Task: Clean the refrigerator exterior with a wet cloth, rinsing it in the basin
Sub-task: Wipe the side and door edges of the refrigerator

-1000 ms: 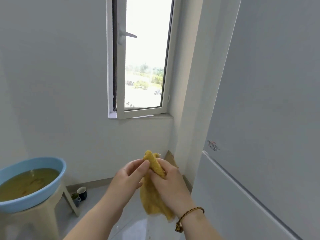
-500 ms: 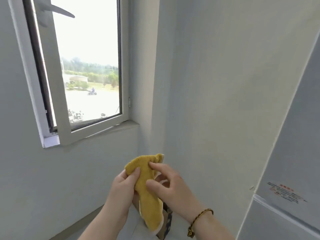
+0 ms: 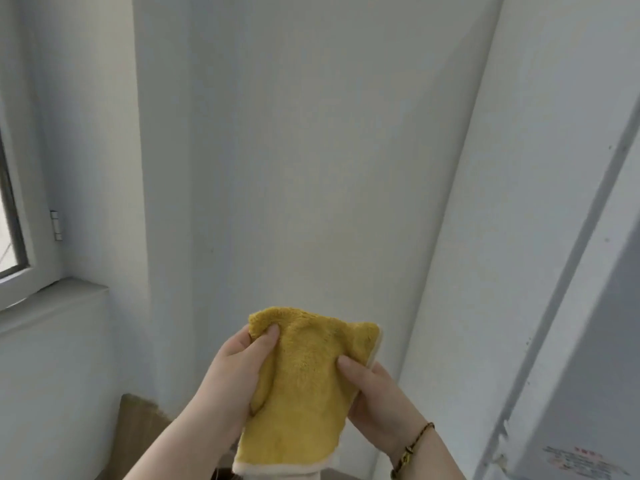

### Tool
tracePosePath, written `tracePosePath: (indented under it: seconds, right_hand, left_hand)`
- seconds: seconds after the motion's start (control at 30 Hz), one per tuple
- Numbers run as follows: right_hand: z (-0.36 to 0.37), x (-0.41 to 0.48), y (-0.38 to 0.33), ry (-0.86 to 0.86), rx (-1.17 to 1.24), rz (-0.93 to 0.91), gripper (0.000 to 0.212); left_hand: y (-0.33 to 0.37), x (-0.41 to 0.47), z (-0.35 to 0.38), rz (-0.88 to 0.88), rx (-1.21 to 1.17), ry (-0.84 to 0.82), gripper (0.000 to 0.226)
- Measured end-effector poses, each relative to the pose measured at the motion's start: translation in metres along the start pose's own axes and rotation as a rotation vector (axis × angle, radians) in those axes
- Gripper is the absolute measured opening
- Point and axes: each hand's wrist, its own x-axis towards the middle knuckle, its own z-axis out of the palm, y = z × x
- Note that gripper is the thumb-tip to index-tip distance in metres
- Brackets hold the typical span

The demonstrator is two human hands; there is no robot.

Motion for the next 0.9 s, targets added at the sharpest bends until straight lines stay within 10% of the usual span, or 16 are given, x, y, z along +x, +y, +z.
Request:
tracePosePath:
  seconds: [0.4, 0.73, 0.9]
  right_hand:
    - [-0.016, 0.006, -0.069, 0.728, -0.071, -0.322, 0.003]
    - [0.049, 0.0, -0.079, 1.551, -0.126, -0.705, 0.009]
    - [0.109, -0.007, -0.098, 1.92, -0.179, -1.127, 0.012]
  left_hand:
    - [-0.005, 0.13, 0.088, 0.006, 0.092, -0.48, 0.021]
    - [-0.016, 0.157, 0.157, -0.041, 0.03, -1.251, 0.021]
    - [0.005, 0.146, 0.166, -0.044, -0.098, -1.346, 0.02]
